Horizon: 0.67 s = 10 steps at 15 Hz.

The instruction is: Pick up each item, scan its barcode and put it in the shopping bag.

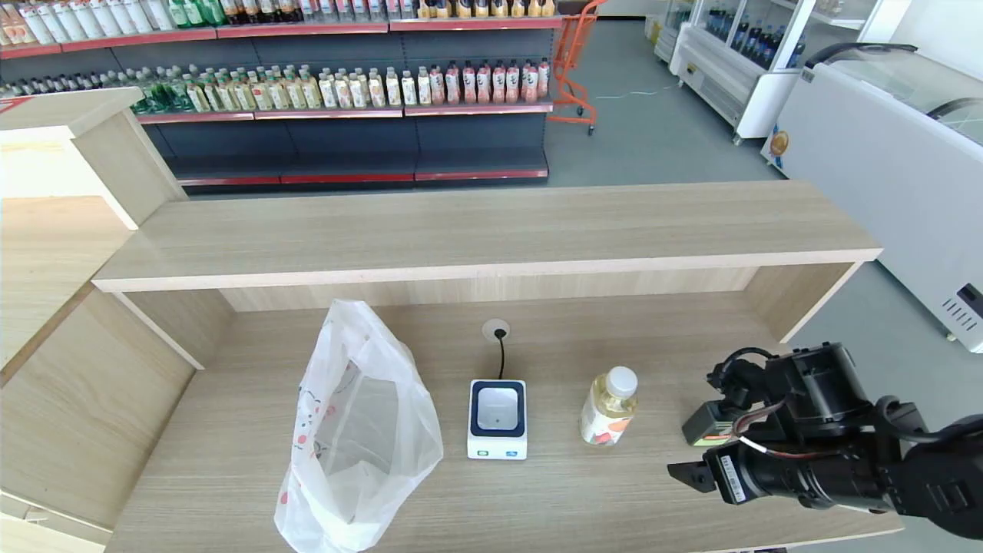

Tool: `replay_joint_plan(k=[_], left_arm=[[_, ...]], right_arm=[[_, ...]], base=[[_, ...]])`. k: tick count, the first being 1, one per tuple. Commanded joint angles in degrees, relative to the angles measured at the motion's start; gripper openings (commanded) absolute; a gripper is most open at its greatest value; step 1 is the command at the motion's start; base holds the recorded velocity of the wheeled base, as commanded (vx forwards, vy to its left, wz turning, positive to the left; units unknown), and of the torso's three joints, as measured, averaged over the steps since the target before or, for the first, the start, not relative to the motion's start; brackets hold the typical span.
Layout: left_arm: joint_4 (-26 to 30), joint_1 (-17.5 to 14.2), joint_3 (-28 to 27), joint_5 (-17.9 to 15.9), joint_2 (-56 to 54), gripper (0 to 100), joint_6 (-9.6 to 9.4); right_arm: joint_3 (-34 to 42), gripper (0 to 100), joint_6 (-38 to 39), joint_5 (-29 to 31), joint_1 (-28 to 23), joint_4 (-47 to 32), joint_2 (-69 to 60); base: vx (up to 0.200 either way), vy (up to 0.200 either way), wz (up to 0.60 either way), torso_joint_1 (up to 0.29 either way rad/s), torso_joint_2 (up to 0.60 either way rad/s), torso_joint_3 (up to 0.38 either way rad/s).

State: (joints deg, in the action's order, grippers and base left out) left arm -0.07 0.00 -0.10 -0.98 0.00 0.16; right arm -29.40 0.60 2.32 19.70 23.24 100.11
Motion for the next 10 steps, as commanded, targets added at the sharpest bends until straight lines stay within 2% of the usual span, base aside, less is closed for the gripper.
replay_joint_plan(k=[1,4,10], left_arm=[[0.0,0.0,0.0,0.0,0.0,100,0.02],[0.0,0.0,0.0,0.0,0.0,100,0.02],[0.0,0.0,0.0,0.0,0.0,100,0.02]], right_arm=[[0.5,100,0.9,3.7,3.9,6.1,8.2],[-0.3,100,2.8,9.3,7.2,16.9,15.1],[-0.4,100,2.9,12.7,9.8,31.3,22.4]], base=[[0.000,0.000,0.00,0.000,0.00,0.000],[0.000,0.000,0.00,0.000,0.00,0.000],[0.000,0.000,0.00,0.000,0.00,0.000]])
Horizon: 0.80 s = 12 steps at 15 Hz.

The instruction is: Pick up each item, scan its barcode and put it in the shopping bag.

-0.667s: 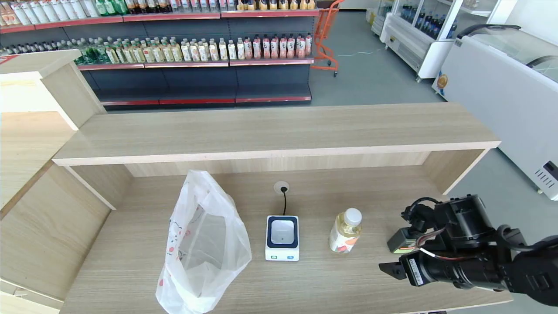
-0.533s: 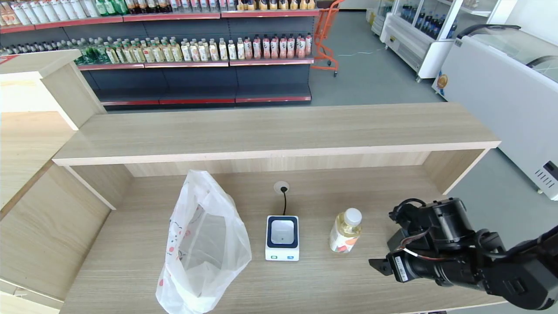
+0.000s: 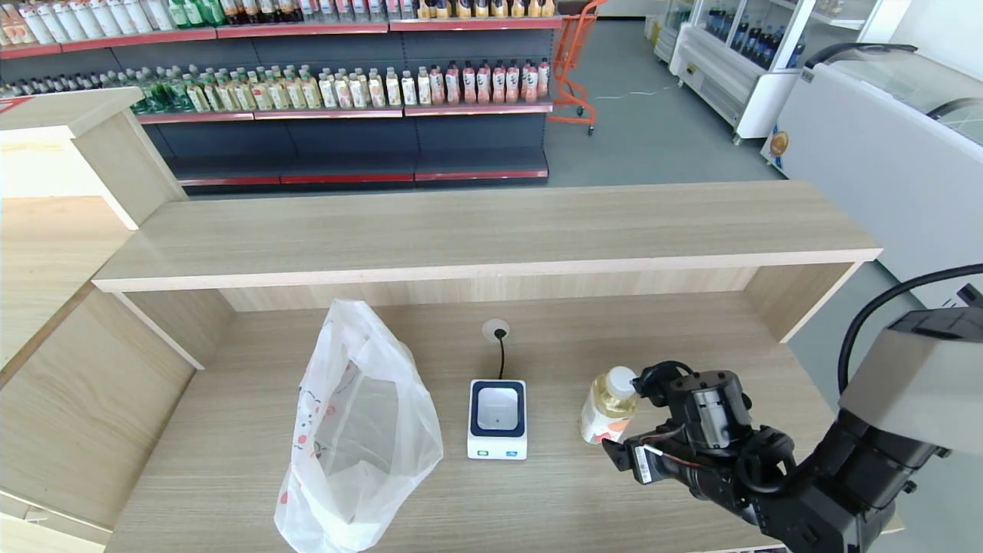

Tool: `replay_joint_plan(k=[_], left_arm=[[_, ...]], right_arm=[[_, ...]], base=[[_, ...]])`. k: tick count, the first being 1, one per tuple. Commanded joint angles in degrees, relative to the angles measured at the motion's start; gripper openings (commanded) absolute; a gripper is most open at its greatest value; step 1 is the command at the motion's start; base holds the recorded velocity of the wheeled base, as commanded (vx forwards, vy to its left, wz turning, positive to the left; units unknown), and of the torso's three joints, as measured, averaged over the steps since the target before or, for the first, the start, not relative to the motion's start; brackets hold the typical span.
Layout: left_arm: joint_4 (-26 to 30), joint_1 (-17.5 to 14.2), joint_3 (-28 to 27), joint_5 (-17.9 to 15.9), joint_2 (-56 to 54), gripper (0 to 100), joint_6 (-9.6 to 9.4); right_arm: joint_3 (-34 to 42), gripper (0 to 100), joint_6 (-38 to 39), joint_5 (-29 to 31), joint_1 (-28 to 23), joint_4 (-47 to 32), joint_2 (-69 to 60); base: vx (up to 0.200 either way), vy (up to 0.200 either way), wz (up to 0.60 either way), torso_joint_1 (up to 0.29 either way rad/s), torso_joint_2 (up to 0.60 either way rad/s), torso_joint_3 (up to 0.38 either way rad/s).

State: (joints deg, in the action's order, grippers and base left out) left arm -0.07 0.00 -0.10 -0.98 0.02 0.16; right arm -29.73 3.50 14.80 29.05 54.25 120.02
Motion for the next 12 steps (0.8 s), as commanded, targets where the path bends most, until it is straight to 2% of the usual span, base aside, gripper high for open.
replay_joint_plan(k=[1,4,12], left_arm=[[0.0,0.0,0.0,0.0,0.0,100,0.11],[0.0,0.0,0.0,0.0,0.0,100,0.02],[0.0,0.0,0.0,0.0,0.0,100,0.02]], right_arm=[[-0.2,100,-0.1,0.4,0.6,2.4,3.6],[-1.4,100,-0.2,3.1,0.7,9.1,7.4],[-7.8,100,-1.1,3.5,2.7,21.2,17.3]], base=[[0.000,0.000,0.00,0.000,0.00,0.000],[0.000,0.000,0.00,0.000,0.00,0.000],[0.000,0.000,0.00,0.000,0.00,0.000]])
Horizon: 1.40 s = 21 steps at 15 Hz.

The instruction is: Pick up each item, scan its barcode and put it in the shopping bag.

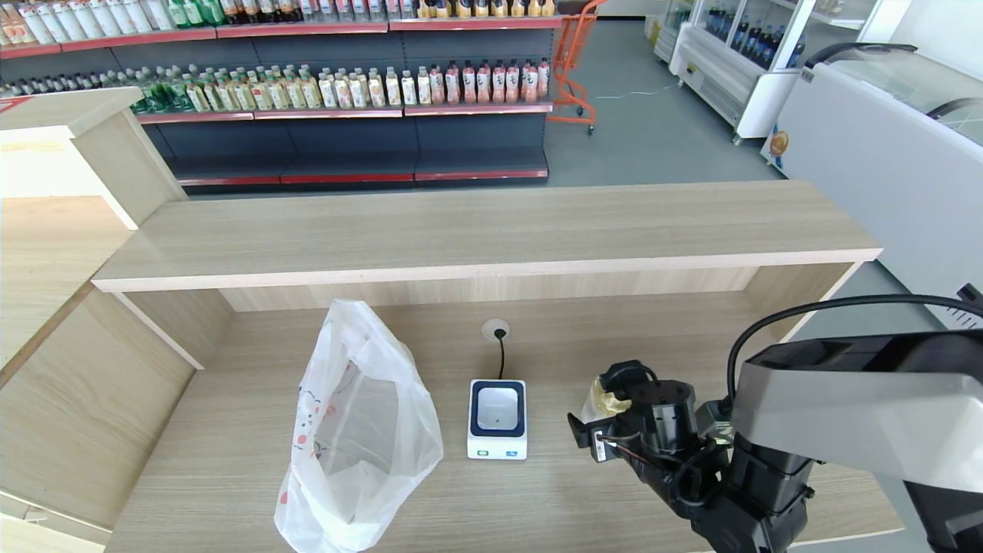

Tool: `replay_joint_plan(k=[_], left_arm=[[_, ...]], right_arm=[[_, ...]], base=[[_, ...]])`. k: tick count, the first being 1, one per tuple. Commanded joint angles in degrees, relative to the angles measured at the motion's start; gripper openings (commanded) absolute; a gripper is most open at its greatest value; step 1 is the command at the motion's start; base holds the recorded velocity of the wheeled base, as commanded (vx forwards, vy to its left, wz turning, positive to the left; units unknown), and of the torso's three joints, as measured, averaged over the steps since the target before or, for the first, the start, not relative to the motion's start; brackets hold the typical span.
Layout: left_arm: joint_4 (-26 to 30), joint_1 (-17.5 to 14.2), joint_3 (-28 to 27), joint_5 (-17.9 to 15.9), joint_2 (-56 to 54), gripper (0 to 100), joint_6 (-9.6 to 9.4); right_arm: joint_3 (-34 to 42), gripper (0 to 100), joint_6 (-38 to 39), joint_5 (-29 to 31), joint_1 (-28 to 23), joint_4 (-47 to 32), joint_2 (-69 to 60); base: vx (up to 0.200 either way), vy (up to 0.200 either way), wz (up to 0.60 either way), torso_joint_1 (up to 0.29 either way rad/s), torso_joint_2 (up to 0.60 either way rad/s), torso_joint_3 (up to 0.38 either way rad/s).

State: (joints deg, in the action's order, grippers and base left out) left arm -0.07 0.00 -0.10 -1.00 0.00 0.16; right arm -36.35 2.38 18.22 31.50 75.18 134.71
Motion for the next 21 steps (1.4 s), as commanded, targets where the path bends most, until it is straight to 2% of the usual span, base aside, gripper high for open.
replay_joint_plan(k=[1,3,7,13,14,21], left_arm=[[0.0,0.0,0.0,0.0,0.0,100,0.02],[0.0,0.0,0.0,0.0,0.0,100,0.02],[0.0,0.0,0.0,0.0,0.0,100,0.02],[0.0,0.0,0.0,0.0,0.0,100,0.02],[0.0,0.0,0.0,0.0,0.0,100,0.02],[0.0,0.0,0.0,0.0,0.0,100,0.02]], right_arm=[[-2.0,100,-0.6,0.2,0.2,1.1,3.4],[-3.3,100,-1.4,0.4,0.1,1.5,4.4],[-10.7,100,-2.4,0.2,0.2,1.4,7.5],[-13.7,100,-3.1,-1.1,0.4,1.5,7.5],[-13.6,0,-3.1,-1.8,0.3,1.5,7.3],[-12.7,0,-3.5,-1.6,0.1,1.5,6.9]], base=[[0.000,0.000,0.00,0.000,0.00,0.000],[0.000,0.000,0.00,0.000,0.00,0.000],[0.000,0.000,0.00,0.000,0.00,0.000],[0.000,0.000,0.00,0.000,0.00,0.000],[0.000,0.000,0.00,0.000,0.00,0.000],[0.000,0.000,0.00,0.000,0.00,0.000]])
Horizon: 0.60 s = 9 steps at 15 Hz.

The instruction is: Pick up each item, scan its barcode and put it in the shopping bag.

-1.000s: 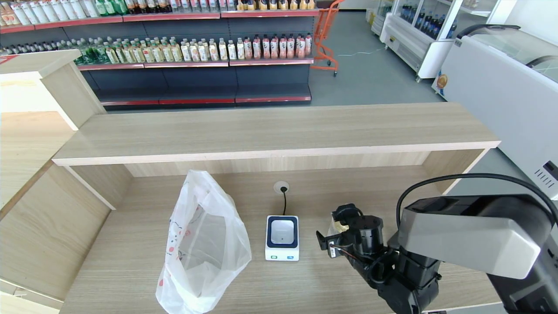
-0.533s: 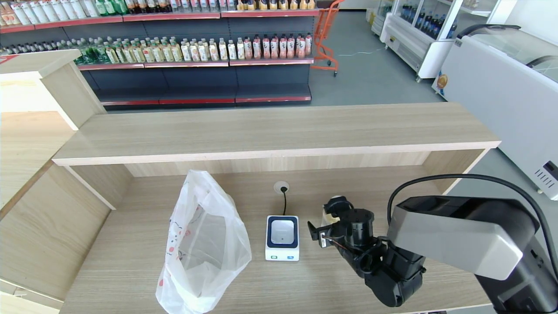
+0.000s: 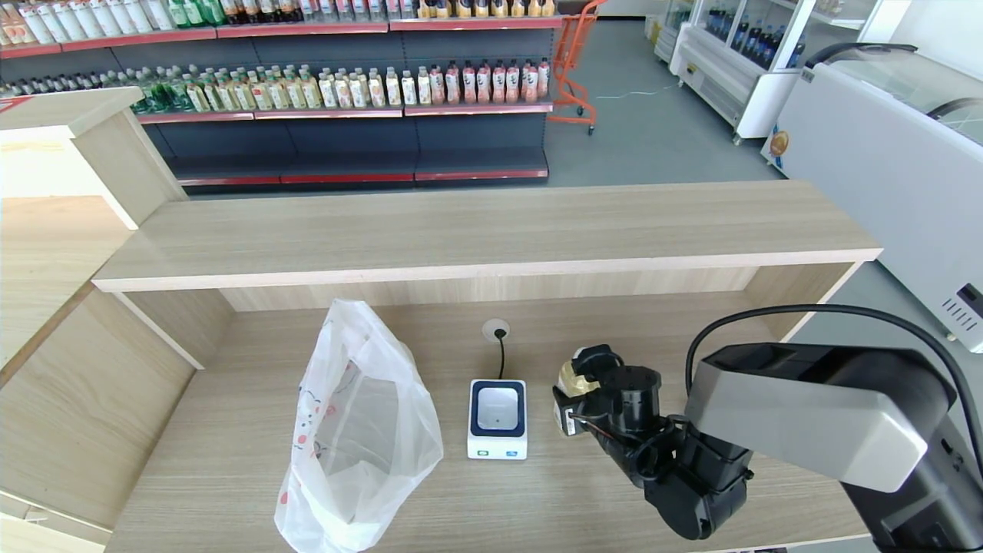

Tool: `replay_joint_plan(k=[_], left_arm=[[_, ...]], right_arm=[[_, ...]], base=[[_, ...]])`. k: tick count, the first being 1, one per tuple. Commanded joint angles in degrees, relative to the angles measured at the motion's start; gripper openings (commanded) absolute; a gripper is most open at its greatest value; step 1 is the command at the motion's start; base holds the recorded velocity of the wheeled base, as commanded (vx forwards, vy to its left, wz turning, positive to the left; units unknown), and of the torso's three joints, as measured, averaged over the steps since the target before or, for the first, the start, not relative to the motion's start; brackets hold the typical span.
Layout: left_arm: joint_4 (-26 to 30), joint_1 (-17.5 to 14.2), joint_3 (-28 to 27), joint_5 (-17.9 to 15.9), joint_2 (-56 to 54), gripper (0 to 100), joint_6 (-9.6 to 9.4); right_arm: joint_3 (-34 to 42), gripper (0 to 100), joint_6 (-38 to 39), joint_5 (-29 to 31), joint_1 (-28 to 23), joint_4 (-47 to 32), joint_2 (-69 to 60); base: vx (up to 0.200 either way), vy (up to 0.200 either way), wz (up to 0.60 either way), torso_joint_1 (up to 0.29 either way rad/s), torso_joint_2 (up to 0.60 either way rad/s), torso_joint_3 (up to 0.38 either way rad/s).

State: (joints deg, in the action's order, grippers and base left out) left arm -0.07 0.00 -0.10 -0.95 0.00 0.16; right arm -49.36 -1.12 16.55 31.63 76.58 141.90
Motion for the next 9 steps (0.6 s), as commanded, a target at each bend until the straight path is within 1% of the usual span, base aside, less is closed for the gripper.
replay_joint_plan(k=[1,4,6,7,8,9], left_arm=[[0.0,0.0,0.0,0.0,0.0,100,0.02],[0.0,0.0,0.0,0.0,0.0,100,0.02],[0.0,0.0,0.0,0.0,0.0,100,0.02],[0.0,0.0,0.0,0.0,0.0,100,0.02],[0.0,0.0,0.0,0.0,0.0,100,0.02],[0.0,0.0,0.0,0.0,0.0,100,0.02]], right_arm=[[0.8,0,0.0,0.1,0.1,0.1,-0.3],[2.0,0,0.0,1.0,-0.2,0.1,-0.6],[3.2,0,0.9,0.3,-1.3,0.0,-3.6],[5.0,0,5.0,-3.1,-2.2,-0.9,-8.4],[6.7,0,8.3,-7.6,-3.3,-3.7,-13.7],[7.7,0,9.1,-10.3,-4.7,-6.3,-17.2]], base=[[0.000,0.000,0.00,0.000,0.00,0.000],[0.000,0.000,0.00,0.000,0.00,0.000],[0.000,0.000,0.00,0.000,0.00,0.000],[0.000,0.000,0.00,0.000,0.00,0.000],[0.000,0.000,0.00,0.000,0.00,0.000],[0.000,0.000,0.00,0.000,0.00,0.000]])
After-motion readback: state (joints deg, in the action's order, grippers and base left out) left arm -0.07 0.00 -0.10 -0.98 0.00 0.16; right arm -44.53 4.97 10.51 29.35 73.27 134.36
